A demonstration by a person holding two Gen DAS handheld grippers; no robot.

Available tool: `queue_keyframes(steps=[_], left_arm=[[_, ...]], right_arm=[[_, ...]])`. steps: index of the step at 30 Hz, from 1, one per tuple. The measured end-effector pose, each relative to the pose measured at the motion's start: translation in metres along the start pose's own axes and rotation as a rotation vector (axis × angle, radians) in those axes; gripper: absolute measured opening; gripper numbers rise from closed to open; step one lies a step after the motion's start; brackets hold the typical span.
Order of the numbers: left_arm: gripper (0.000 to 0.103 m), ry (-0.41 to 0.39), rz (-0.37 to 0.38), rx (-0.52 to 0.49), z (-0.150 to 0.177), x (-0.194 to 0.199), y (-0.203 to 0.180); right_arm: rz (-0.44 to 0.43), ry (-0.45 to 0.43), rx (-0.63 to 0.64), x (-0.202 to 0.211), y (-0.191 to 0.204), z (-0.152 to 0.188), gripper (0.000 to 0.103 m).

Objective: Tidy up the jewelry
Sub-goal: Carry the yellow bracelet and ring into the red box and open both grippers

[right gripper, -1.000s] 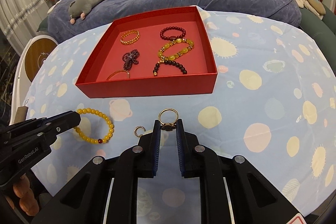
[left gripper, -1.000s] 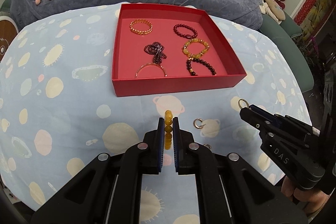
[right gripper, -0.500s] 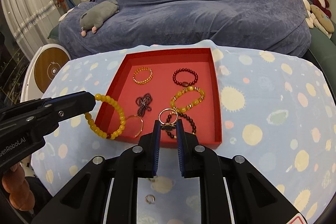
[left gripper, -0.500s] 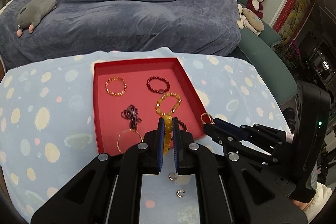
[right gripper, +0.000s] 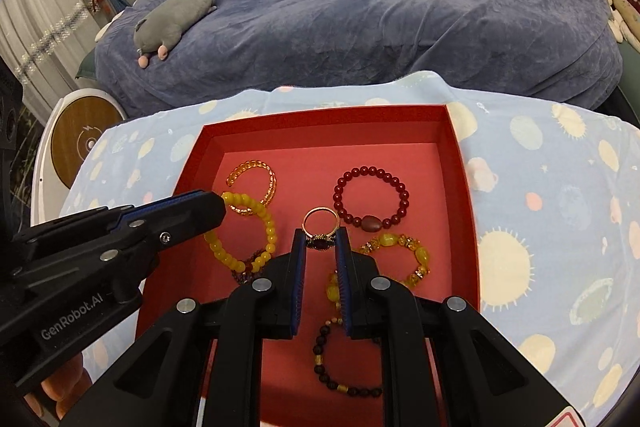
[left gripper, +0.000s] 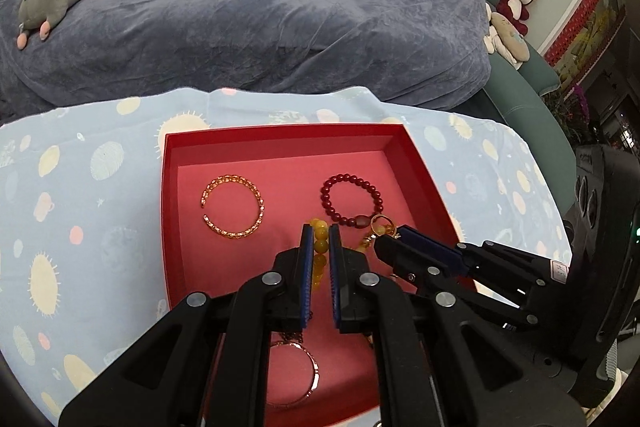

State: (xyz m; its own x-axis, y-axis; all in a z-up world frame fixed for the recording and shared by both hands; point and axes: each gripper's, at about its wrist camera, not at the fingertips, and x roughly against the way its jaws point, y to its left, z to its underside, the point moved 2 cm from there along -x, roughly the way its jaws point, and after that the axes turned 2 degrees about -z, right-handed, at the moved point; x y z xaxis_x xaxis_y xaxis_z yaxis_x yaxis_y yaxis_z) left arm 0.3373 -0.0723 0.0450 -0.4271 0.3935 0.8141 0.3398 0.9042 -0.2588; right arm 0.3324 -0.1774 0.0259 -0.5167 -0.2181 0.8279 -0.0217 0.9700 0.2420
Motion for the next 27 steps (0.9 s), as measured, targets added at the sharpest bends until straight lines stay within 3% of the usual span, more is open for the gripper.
queue_keyframes(steps=[11,13,17,27], left_arm=[[0.008,0.046,-0.066,0.029,0.015,-0.03,0.027],[0.012,0.039,-0.086,0.032,0.015,-0.03,0.029],[0.036,0.012,-0.129,0.029,0.019,-0.023,0.03],[0.038,-0.024,-0.147,-0.01,0.037,0.013,0.019]], right_arm=[[0.024,0.065,0.025,-0.036,0.003,0.005,0.014],[0.038,0.061,0.038,-0.035,0.005,0.006,0.018],[0.064,0.046,0.057,-0.03,0.01,0.007,0.026],[0.061,0.0,0.056,0.012,0.015,0.021,0.028]])
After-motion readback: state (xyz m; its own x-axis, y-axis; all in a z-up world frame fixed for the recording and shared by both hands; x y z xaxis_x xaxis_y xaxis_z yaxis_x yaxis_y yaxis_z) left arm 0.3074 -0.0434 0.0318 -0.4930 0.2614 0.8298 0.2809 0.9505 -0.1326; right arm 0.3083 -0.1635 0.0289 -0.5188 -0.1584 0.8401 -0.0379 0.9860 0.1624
